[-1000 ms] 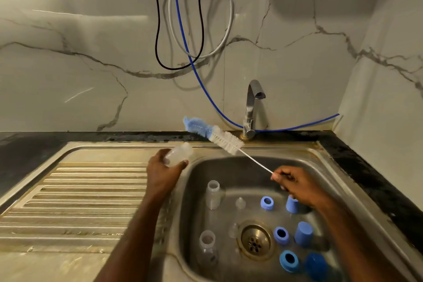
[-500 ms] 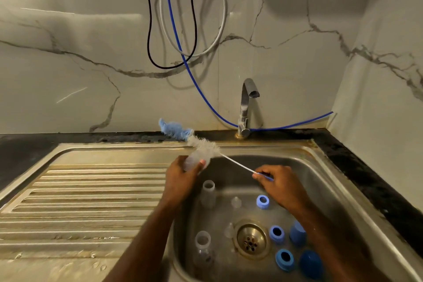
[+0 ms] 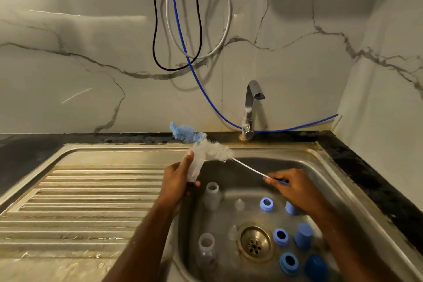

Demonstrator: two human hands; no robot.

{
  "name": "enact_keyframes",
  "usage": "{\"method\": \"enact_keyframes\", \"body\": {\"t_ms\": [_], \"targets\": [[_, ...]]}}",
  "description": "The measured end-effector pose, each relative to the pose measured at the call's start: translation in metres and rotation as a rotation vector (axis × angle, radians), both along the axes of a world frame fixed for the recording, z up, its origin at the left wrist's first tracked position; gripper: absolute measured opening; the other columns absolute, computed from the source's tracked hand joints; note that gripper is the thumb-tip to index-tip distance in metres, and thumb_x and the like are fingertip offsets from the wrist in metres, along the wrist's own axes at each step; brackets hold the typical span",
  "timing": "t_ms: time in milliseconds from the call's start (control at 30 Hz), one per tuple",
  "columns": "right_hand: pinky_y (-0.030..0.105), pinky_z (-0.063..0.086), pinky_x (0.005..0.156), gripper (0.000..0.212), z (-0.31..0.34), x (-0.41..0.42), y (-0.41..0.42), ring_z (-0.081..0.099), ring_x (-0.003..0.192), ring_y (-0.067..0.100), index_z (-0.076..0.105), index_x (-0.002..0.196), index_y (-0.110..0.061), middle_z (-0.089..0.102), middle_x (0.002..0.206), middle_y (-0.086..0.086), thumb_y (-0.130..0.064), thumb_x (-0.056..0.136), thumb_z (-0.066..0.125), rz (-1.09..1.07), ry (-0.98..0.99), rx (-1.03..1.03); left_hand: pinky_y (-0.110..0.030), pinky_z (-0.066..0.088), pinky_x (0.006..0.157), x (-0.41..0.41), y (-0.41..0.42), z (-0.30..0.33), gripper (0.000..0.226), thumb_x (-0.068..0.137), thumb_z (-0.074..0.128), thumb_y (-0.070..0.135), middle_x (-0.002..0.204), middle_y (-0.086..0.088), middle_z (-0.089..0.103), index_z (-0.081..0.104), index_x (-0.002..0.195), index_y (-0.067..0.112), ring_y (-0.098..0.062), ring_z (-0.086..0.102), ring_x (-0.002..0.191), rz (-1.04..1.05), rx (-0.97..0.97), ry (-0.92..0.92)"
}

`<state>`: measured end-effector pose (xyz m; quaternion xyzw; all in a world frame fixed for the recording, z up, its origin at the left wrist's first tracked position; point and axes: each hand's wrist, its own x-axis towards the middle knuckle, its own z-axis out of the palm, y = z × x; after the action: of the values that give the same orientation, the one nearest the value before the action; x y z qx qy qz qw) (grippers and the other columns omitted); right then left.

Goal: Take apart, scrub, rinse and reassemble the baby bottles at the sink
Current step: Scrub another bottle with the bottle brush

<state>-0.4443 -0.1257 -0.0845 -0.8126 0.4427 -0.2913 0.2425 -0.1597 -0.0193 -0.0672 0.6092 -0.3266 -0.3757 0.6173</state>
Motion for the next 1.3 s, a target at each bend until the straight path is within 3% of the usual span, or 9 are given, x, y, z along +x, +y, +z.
{"method": "enact_keyframes", "body": {"t_ms": [200,367,567,700,833,933,1033,1200,1300], "targets": [[0.031,0.057,0.081,0.021,0.001,0.031,0.009,0.068,0.086,0.004,0.077,0.111,-0.02,0.076,0.095,-0.009,-0.029,0.094,0.068,-0.018,-0.079,-0.223,-0.027,0.044,0.047,-0.016,-0.003,-0.001,0.053,0.093,0.051,0.062,0.086,-0.016,0.075,0.056,0.123,0.019,-0.02,0.062,0.059,-0.207,-0.013,0.086],[0.029,0.056,0.093,0.017,0.003,-0.003,-0.001,0.068,0.094,-0.004,0.077,0.108,-0.025,0.076,0.1,-0.015,-0.027,0.092,0.07,0.017,-0.052,-0.042,-0.024,0.04,0.045,0.003,0.0,-0.001,0.05,0.1,0.047,0.052,0.091,-0.021,0.069,0.049,0.134,0.014,-0.02,0.057,0.058,-0.242,0.017,0.268],[0.03,0.056,0.084,0.023,0.008,0.019,0.009,0.068,0.089,0.006,0.075,0.114,-0.021,0.075,0.1,-0.006,-0.03,0.095,0.067,-0.032,-0.005,-0.191,-0.024,0.046,0.047,-0.005,-0.003,0.003,0.073,0.069,0.081,0.049,0.091,-0.014,0.072,0.045,0.127,0.02,-0.015,0.058,0.053,-0.211,0.054,-0.031],[0.028,0.056,0.078,0.022,0.012,0.02,0.009,0.066,0.083,0.004,0.075,0.114,-0.024,0.073,0.094,-0.01,-0.032,0.095,0.066,-0.021,0.014,-0.253,-0.029,0.057,0.061,-0.001,0.0,0.0,0.072,0.069,0.084,0.042,0.114,-0.016,0.067,0.049,0.129,0.02,-0.025,0.073,0.083,-0.163,0.01,0.036],[0.016,0.048,0.076,0.019,0.013,-0.008,0.001,0.062,0.079,-0.004,0.078,0.108,-0.022,0.069,0.088,-0.018,-0.027,0.092,0.071,-0.082,0.005,-0.257,-0.031,0.058,0.067,0.015,-0.001,0.001,0.067,0.072,0.081,0.049,0.123,-0.011,0.061,0.054,0.127,0.02,-0.031,0.064,0.106,-0.13,0.037,0.102],[0.029,0.056,0.073,0.02,0.013,0.009,0.007,0.065,0.075,0.004,0.077,0.11,-0.024,0.072,0.087,-0.011,-0.03,0.094,0.068,-0.069,0.001,-0.321,-0.029,0.056,0.064,0.002,-0.004,-0.002,0.075,0.074,0.08,0.055,0.116,-0.015,0.068,0.054,0.13,0.013,-0.029,0.071,0.095,-0.197,0.021,0.082],[0.034,0.056,0.068,0.025,0.012,0.03,0.013,0.063,0.074,0.009,0.074,0.116,-0.027,0.069,0.086,-0.009,-0.036,0.097,0.06,-0.05,0.061,-0.374,-0.033,0.051,0.06,-0.008,-0.005,0.0,0.052,0.089,0.066,0.045,0.102,-0.015,0.074,0.058,0.127,0.011,-0.028,0.072,0.08,-0.295,-0.004,0.073],[0.019,0.049,0.078,0.019,0.016,-0.002,0.003,0.065,0.082,0.002,0.078,0.109,-0.023,0.075,0.095,-0.009,-0.03,0.093,0.07,-0.076,0.029,-0.247,-0.03,0.05,0.053,0.009,-0.003,0.0,0.039,0.102,0.051,0.043,0.11,-0.022,0.072,0.058,0.127,0.014,-0.025,0.068,0.073,-0.232,0.032,0.195],[0.023,0.053,0.084,0.018,0.013,-0.01,0.0,0.067,0.088,0.003,0.078,0.108,-0.022,0.076,0.098,-0.008,-0.027,0.091,0.072,-0.096,0.013,-0.209,-0.03,0.047,0.052,0.009,-0.003,0.003,0.046,0.098,0.053,0.051,0.103,-0.021,0.071,0.059,0.126,0.014,-0.023,0.063,0.068,-0.241,0.005,0.204]]}}
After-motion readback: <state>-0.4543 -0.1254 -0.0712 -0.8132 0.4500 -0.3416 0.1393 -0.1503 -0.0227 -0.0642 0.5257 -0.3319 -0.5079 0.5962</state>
